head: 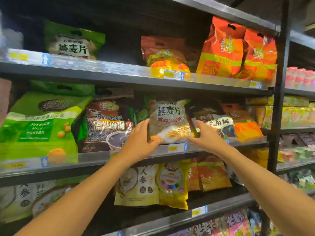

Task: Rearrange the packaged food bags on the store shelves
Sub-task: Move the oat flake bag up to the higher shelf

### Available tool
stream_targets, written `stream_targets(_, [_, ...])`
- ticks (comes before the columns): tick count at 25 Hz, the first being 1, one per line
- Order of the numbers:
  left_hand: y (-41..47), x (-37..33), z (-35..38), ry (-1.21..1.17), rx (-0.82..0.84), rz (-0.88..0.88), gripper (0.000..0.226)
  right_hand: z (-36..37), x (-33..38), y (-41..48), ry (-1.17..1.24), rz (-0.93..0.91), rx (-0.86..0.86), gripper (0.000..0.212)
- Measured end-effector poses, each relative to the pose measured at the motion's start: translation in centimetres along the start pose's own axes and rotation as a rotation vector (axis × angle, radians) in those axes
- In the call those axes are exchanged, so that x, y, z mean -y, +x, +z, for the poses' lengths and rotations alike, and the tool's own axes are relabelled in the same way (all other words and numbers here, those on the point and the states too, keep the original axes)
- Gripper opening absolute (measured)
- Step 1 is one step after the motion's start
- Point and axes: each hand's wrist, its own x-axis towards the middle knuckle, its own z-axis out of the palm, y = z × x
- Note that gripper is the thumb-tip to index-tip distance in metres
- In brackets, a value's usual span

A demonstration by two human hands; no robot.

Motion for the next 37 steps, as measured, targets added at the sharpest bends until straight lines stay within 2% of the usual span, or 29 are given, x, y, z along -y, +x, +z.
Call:
stream_targets(5, [2.9,1.0,2.0,-0.019,0.032,-0.154,0.100,3.3,-3.1,8.4,-0.074,0.093,0.284,0.092])
stream_targets(8, [4.4,1.6,2.5,-0.017,0.034,-0.187,0.102,5.3,-4.7,12.0,-0.003,0.110,0.357,0.067])
stream_targets(10, [5.2,1.6,2.8,-0.017,0.032,-0.203,0.103,5.8,-5.4,13.2,0.227,0.128,0.357,0.041])
stream_targets(13, [6.6,1.5,3.4,-0.017,0.046,-0.252,0.108,5.8,-6.8,13.9,0.468,0.139,0.389,0.029])
stream_targets(17, [7.8,1.0,4.0,-0.023,0.066,-0.298,0.114,6.0,-8.6,13.9,0.553,0.064,0.455,0.028])
stream_targets(22, [9.3,-0.7,4.6,-0.104,0.133,-0.361,0.108,4.1,-11.1,12.2,0.589,-0.035,0.478,0.024])
stream_targets(23, [9.6,-1.3,4.6,-0.109,0.148,-0.376,0.100,3.7,-11.6,12.0,0.581,-0.053,0.489,0.023])
stream_targets(26, [10.6,-2.6,4.8,-0.242,0.254,-0.388,0.033,2.7,-12.2,11.3,0.575,-0.092,0.516,0.018])
stream_targets(27, [11.0,-2.5,5.1,-0.309,0.290,-0.360,0.029,2.6,-12.4,11.2,0.576,-0.101,0.521,0.018])
stream_targets(31, [11.4,-1.7,5.9,-0.416,0.345,-0.370,0.054,2.7,-12.4,10.8,0.569,-0.160,0.492,0.022])
stream_targets(37, [10.9,-2.2,5.8,-0.369,0.330,-0.191,0.056,3.6,-12.4,9.8,0.508,-0.262,0.324,0.047])
